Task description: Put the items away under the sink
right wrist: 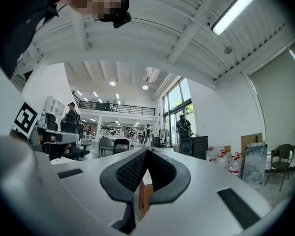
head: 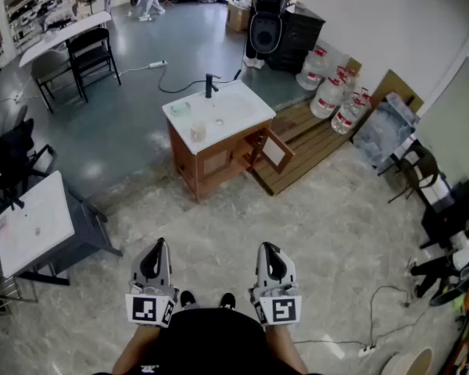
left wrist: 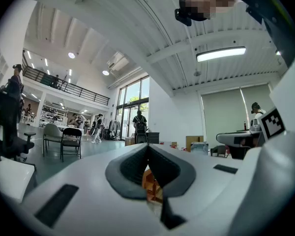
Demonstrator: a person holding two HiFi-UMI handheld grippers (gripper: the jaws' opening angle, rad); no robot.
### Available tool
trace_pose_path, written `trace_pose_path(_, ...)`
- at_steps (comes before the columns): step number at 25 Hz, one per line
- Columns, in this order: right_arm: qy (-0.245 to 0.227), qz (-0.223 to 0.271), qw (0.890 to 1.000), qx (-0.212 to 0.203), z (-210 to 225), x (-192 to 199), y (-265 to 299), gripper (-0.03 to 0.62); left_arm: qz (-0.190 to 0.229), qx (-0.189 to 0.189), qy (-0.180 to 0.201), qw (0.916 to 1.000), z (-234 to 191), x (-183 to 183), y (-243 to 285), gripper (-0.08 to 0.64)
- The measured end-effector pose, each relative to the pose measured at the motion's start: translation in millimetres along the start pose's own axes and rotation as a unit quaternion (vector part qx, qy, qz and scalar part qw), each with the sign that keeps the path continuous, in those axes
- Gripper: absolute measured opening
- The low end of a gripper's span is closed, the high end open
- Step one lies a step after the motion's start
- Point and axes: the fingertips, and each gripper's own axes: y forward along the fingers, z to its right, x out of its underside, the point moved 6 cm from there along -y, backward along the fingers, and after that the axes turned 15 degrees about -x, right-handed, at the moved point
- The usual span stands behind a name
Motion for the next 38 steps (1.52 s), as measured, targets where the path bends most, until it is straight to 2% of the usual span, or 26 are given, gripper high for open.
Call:
trace_pose_path(17, 0.028, 0.016, 0.999, -0.008, 3, -3, -7, 0.011, -0.003, 0.002, -0.001, 1.0000, 3, -1, -2, 0.005)
trace_pose_path(26, -0.005, 0.004, 1.000, -0.015, -1, -4, -8, 0.016, -0.004, 0.008, 0.001, 1.0000, 9, -2, -5, 0.005)
trace_pose_path(33, 0.016, 0.013, 1.000, -0.022, -3, -9, -8, 0.085, -0.006, 0.009, 0.003, 0.9999, 9, -3, -7, 0.005)
trace_pose_path(38, 0.030, 0.016, 0.999, -0.032, -5, -7, -9, 0.176, -0.009, 0.006, 0.003, 0.9999, 5, 0, -9, 0.005)
